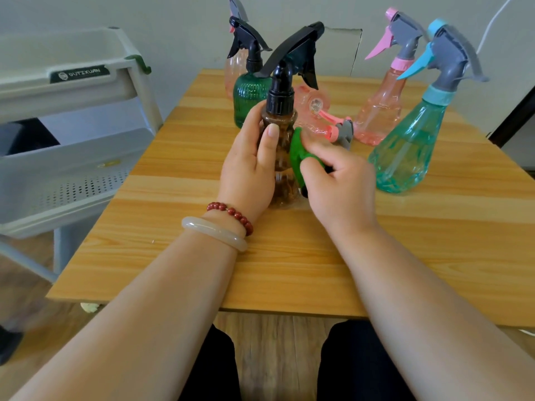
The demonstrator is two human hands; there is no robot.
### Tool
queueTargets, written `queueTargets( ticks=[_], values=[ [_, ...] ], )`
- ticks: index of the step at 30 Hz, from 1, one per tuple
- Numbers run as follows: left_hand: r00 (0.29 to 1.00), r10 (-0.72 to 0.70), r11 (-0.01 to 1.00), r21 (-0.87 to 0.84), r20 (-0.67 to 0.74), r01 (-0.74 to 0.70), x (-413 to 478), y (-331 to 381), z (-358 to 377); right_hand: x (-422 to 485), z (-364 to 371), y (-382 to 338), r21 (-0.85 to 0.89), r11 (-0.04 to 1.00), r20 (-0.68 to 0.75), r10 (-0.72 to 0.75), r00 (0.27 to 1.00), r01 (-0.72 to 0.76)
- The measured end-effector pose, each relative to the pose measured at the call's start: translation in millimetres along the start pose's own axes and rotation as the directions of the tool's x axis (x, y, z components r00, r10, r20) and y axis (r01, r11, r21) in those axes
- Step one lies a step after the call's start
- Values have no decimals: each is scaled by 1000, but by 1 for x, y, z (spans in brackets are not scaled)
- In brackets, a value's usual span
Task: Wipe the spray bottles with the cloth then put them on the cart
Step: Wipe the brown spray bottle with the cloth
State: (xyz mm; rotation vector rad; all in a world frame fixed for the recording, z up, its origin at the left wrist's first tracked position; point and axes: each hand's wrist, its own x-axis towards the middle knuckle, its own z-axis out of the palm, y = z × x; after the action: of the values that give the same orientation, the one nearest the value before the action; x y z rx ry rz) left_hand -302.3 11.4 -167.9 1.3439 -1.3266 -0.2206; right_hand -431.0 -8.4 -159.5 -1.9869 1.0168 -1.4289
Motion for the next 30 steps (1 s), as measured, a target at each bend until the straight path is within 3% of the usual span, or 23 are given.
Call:
queueTargets(
  ticks=[2,7,13,16,19,24,27,30],
  values=[
    [1000,-7,1000,-8,1,7,-1,1,0,2,-2,6,-40,998,-12,54,998,-54],
    [1000,-5,1000,-14,10,5,-1,4,-2,2,10,-6,35,986,-52,-163,985,165],
    [1000,-21,1000,-19,16,22,0,3,-2,7,-7,7,-53,986,54,159,986,-156],
    [1000,3,999,-32,20,-3,-1,5,-3,6,2,-5,110,994,-25,-24,999,27],
    [999,21,999,-49,27,-19,-1,3,-2,3,11,-6,148,973,21,-184,983,179],
    [999,28,998,-49,39,-26,0,0,-1,7,1,2,123,992,67,-13,998,5],
    [999,14,999,-39,40,-12,0,-2,-1,5,2,-2,145,984,3,-107,994,106],
    [999,0,999,-39,43,2,-1,-1,-2,6,3,-4,170,982,-16,-76,997,77]
  ],
)
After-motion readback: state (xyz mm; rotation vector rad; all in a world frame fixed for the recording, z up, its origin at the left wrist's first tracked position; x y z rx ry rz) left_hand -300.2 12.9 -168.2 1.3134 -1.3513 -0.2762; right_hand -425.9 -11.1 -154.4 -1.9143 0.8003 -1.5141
